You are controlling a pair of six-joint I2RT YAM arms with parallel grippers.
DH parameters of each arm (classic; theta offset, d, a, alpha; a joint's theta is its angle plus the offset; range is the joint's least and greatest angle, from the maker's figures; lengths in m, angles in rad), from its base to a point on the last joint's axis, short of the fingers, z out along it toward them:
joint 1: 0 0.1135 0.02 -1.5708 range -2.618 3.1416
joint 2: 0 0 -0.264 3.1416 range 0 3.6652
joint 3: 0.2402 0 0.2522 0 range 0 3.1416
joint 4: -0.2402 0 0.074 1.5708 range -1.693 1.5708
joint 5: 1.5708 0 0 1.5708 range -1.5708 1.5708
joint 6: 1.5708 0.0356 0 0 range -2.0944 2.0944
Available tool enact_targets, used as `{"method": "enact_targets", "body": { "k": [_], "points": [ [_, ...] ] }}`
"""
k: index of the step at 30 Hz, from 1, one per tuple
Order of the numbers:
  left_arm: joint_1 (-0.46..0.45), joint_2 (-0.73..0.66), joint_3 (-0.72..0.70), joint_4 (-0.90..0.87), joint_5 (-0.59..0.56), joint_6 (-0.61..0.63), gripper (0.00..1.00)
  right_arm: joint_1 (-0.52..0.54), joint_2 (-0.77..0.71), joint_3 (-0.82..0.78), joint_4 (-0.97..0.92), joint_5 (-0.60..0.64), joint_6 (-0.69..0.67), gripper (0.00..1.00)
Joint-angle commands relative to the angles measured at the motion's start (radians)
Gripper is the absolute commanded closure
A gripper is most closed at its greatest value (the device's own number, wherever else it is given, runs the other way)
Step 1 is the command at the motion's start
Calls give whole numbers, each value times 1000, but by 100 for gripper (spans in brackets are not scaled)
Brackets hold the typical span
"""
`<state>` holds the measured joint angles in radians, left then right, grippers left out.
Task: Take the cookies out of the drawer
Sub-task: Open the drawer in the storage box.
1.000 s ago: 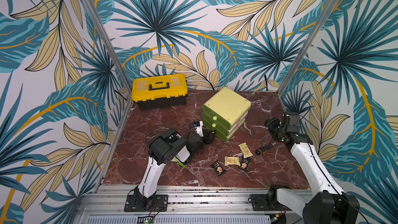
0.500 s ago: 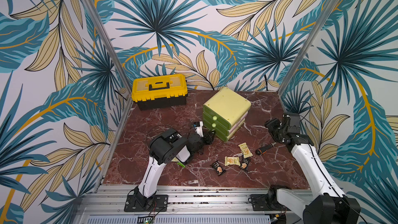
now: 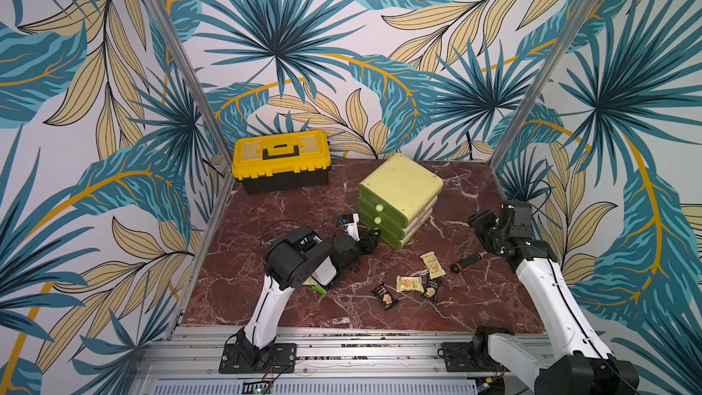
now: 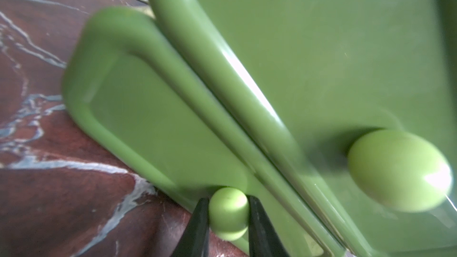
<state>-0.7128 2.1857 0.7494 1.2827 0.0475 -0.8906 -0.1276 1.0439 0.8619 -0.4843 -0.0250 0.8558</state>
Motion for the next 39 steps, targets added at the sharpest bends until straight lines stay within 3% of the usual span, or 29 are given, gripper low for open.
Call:
{"method": "enact_targets", "body": {
  "k": [1,15,22,24,28,36,39],
  "points": [
    [-2,-4,-7,26,-14,14,82,-3,-24,-6,-39,21,-24,37],
    [-2,-113,-220,112,-45,49,83,-2,-53,-8,-61,-6,-32,37],
    [-2,-98,-204,122,-33,45,83,40,-54,73,-104,-144,-160,42],
    [-4,-94,-196,121,-33,44,83,120,-69,127,-155,-111,-230,44],
    [-4,-94,-191,113,-33,43,83,375,-82,285,-313,156,-327,48],
    [-4,-89,-191,118,-37,36,83,828,78,373,-356,244,-424,53],
    [-6,-91,-198,121,-46,36,83,951,157,361,-319,259,-435,53]
  ]
}}
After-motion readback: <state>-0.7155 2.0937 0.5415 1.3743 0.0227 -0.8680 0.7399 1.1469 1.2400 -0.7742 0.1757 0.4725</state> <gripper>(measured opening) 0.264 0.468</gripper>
